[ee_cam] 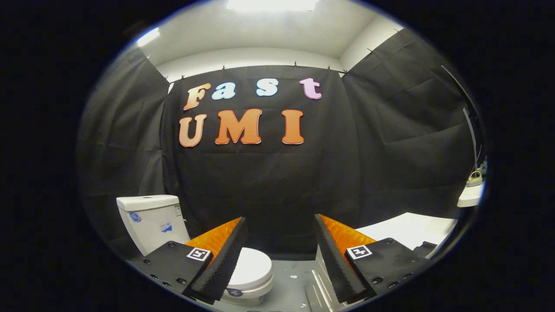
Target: Open the toilet lid.
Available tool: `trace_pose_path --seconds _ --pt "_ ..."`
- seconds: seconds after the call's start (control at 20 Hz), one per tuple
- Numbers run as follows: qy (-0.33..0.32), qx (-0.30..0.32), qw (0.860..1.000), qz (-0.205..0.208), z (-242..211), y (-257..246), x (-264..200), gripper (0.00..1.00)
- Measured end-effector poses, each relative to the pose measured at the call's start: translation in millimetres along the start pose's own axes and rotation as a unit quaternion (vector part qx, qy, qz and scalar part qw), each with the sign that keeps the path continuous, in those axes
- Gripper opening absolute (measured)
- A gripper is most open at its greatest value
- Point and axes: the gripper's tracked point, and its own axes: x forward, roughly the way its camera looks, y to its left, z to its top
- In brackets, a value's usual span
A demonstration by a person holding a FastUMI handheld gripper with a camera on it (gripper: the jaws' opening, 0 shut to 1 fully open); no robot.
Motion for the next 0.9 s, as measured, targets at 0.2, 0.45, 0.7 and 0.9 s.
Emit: trace_pose_path --seconds 0.2,0.45,0.7,0.9 --pt "0.019 0.031 0.999 0.014 -19 19 34 0.98" --pt "0.042 0.141 0.988 0.035 -59 37 59 0.98" --pt "0.1 0.259 0.96 0.035 -155 47 56 0.98" --pt "0.174 0.343 0.923 0.015 -233 49 36 0.98"
